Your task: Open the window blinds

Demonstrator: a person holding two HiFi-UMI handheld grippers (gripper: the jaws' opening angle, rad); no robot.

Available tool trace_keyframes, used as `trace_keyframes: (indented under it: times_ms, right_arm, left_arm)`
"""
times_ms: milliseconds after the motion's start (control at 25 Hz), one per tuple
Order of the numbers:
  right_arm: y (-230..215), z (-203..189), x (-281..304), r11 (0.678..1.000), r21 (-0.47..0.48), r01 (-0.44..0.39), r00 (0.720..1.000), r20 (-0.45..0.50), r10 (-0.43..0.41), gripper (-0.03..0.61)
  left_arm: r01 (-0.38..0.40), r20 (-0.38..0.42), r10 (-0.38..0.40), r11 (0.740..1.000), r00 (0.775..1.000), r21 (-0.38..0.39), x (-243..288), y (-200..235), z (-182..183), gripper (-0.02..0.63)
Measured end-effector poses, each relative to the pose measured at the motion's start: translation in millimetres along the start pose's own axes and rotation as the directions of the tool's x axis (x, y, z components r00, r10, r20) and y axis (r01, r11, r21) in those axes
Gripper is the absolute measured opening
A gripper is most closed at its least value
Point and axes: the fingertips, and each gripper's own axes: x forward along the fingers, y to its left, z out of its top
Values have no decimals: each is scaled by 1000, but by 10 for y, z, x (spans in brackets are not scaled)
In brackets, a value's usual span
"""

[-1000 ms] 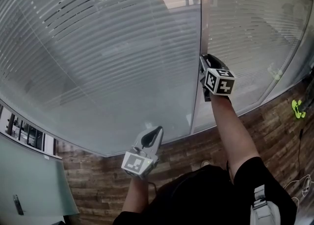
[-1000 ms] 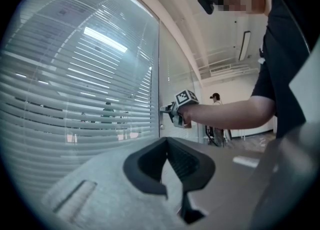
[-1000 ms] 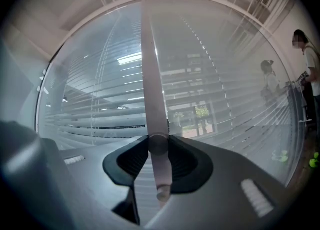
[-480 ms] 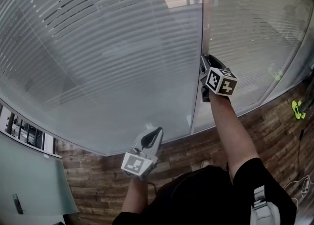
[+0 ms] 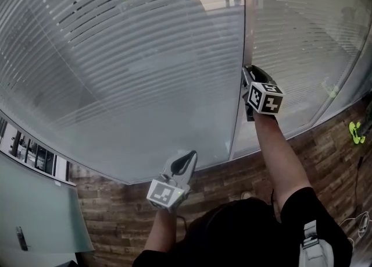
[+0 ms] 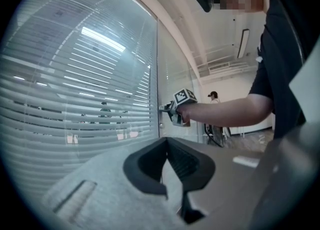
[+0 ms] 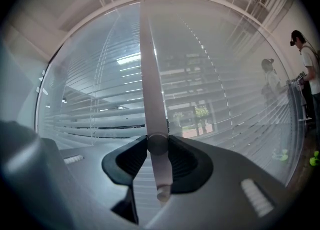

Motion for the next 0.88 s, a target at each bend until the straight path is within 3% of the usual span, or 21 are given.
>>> trace_keyframes:
  times_ms: [120, 360, 520, 720, 880]
  right_arm:
    - [35, -22, -12, 999, -40, -30, 999, -11, 30, 183]
    - [22, -34, -73, 992, -114, -59, 998, -27, 56, 208]
    - [38, -16, -89, 967, -243, -77, 997, -47, 67, 228]
    - [123, 39, -156, 879, -468, -92, 995, -83, 60, 239]
    - [156, 59, -176, 760, -643, -96, 994, -107, 35, 239]
  left_arm:
    - [8, -19, -8, 1000, 1000, -6, -5, -29, 21, 4]
    - [9, -12, -9, 1000, 1000, 0, 18, -15, 42, 3]
    - [13, 1, -13, 999, 1000, 30, 40, 5, 6, 3]
    - [11, 2, -11, 1000, 1000, 19, 45, 13, -25, 3]
    - [16, -6, -16, 1000, 1000, -2, 52, -44, 13, 3]
